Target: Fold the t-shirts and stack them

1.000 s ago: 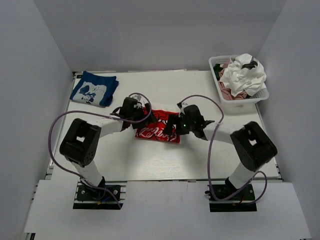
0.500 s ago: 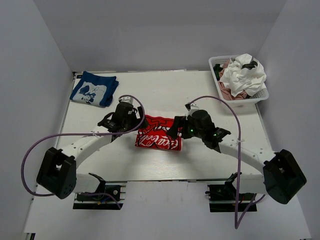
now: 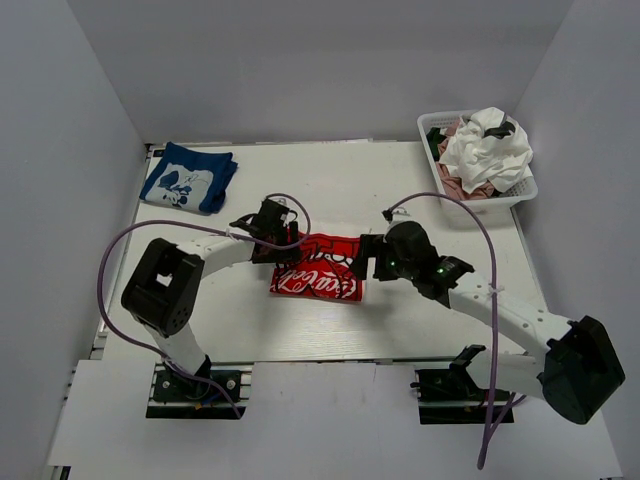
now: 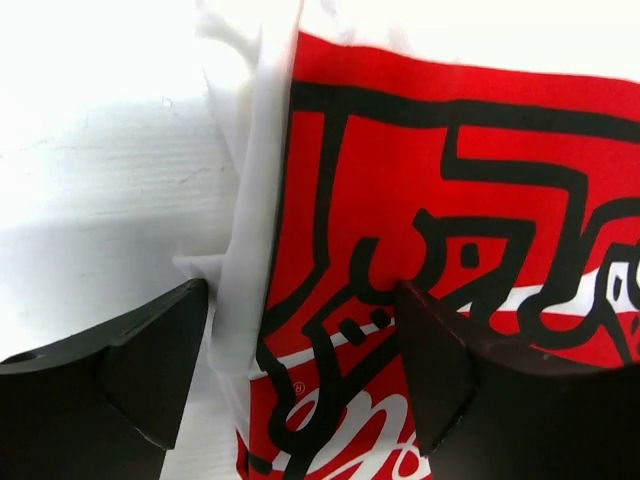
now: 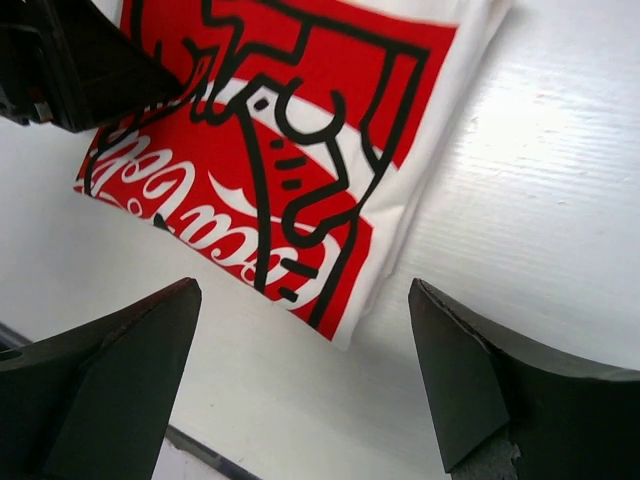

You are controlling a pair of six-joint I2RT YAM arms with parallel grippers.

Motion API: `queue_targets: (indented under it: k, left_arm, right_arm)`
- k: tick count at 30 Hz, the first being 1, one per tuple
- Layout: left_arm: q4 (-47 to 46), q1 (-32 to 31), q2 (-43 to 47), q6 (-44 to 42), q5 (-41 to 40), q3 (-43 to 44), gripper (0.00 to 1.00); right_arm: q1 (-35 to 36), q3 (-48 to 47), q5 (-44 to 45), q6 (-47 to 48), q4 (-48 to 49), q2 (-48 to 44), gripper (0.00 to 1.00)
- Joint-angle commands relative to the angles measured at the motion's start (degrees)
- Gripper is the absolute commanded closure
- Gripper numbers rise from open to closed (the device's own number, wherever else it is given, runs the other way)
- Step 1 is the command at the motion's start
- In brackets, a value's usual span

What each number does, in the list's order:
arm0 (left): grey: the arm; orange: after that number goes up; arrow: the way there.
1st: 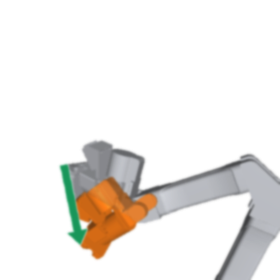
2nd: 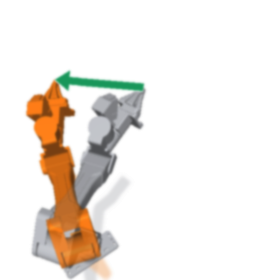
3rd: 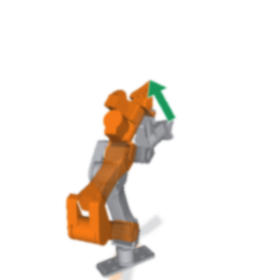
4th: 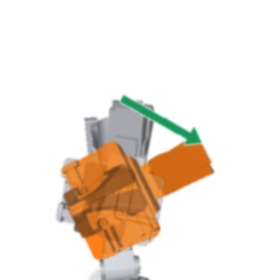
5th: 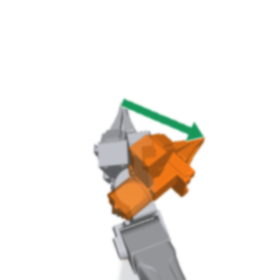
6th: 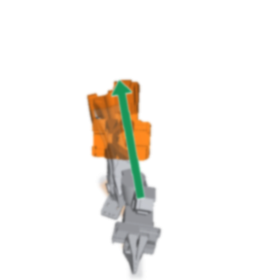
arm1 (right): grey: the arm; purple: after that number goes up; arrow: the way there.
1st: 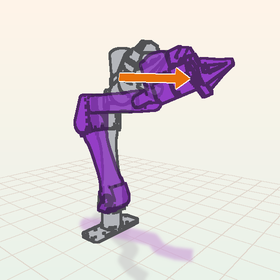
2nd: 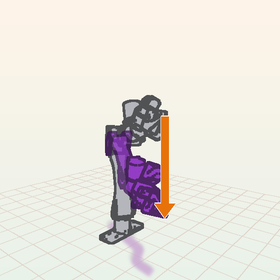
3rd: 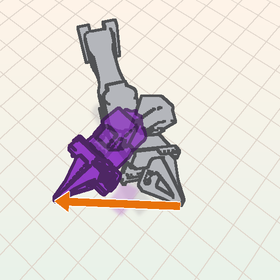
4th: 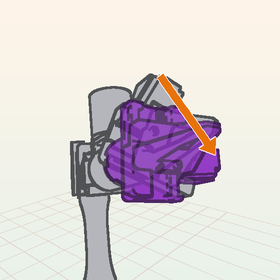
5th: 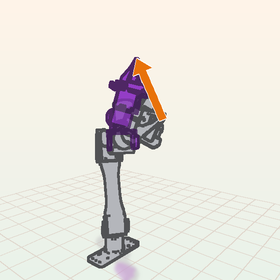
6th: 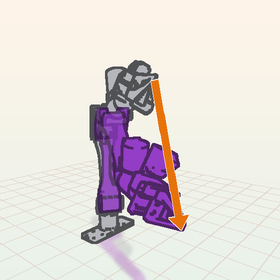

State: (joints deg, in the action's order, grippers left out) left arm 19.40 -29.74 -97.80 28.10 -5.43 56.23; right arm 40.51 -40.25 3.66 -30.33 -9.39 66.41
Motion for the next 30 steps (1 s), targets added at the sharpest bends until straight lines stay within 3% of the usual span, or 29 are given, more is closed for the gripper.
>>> queue_targets:
  k: [1,4,10,11,12,17,24,30]
  left_arm:
    - [-0.1,0.0,-2.2,-1.0,3.4,-1.0,0.16]
    - [-3.0,0.0,-4.6,-2.3,5.8,-3.2,0.29]
    - [0.4,-0.5,-9.4,-4.4,5.6,1.3,0.74]
    - [0.9,-1.0,-9.4,-4.5,4.3,1.3,0.94]
    - [0.9,-1.0,-8.6,-4.5,3.3,1.3,1.00]
    - [6.7,-1.0,-4.9,-7.2,-11.7,7.8,1.00]
    - [4.1,1.0,1.6,-25.9,-25.7,13.9,1.00]
    - [-3.4,3.9,3.4,-37.0,-28.4,16.8,1.00]
  right_arm:
    - [-0.3,-3.0,6.0,1.8,-3.2,-3.7,0.10]
    - [-0.3,-0.9,7.1,2.3,-0.7,-6.8,0.10]
    - [-0.4,2.4,8.8,3.3,1.8,-13.2,0.10]
    - [-0.5,2.9,10.5,3.3,2.4,-13.6,0.10]
    - [-0.6,3.4,11.1,3.3,2.4,-13.8,0.10]
    - [-0.7,4.7,13.9,4.2,3.1,-16.1,0.10]
    - [-1.0,5.6,16.0,5.8,3.9,-15.9,0.10]
    - [-0.9,6.0,17.2,6.9,6.0,-13.2,0.10]
